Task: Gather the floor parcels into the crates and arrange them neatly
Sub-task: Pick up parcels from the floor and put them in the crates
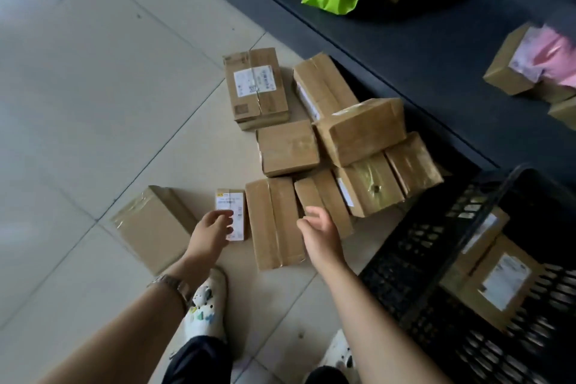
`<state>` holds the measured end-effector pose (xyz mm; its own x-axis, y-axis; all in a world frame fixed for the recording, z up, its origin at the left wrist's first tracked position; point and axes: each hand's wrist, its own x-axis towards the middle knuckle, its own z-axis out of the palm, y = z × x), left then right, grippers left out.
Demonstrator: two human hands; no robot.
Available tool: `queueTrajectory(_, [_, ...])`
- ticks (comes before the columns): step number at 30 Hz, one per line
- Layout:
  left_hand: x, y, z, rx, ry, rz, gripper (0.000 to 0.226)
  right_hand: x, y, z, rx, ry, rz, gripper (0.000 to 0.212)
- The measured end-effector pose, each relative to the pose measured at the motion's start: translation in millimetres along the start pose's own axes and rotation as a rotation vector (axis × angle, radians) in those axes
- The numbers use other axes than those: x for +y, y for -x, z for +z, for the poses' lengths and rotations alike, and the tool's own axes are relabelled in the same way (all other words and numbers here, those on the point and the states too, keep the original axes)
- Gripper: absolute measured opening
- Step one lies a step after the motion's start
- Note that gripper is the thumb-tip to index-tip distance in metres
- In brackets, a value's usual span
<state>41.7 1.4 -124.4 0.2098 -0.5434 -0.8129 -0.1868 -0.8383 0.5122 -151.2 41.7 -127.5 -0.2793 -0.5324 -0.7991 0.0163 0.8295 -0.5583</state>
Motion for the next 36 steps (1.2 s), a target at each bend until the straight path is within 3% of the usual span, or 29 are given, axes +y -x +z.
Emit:
queueTrajectory(11, [-66,-124,-66,-0.059,-0.086,-0.088,0.028,45,-94,187,-0.002,0.063,0.059,0.024])
queueTrajectory(14, [-91,-145,-59,-0.089,-0.069,-0.105,0.019,68,-102,216,0.023,0.165,0.002,0.043])
queueTrajectory(17, [-107,-159,-40,-0.162,-0.043,-0.134,0.029,91,-105,238,0.134,0.328,-0.102,0.069])
queueTrajectory(18, [-110,-162,-35,-0.189,0.001,-0.144,0.028,94,-106,239,0.15,0.32,-0.048,0.071])
queueTrajectory(20, [-113,-167,-31,-0.207,0.052,-0.145,0.031,101,-112,237,0.133,0.2,0.049,0.055])
queueTrajectory(23, [-110,-170,-36,-0.134,0.01,-0.128,0.063,99,-109,225,0.099,0.073,0.012,0.036])
queueTrajectory(25, [-96,-157,-50,-0.087,0.008,-0.093,0.046,83,-97,215,0.091,-0.048,-0.059,0.023])
queueTrajectory(30, [-18,-90,-60,-0.096,0.163,0.122,0.029,8,-49,178,0.023,-0.234,-0.212,0.044])
queueTrajectory(33, [38,-40,-43,-0.147,0.212,0.245,0.009,-43,-19,133,0.061,-0.353,-0.361,0.034])
queueTrajectory(36, [92,15,-4,-0.221,0.161,0.44,0.018,-83,9,65,0.086,-0.49,-0.478,0.038])
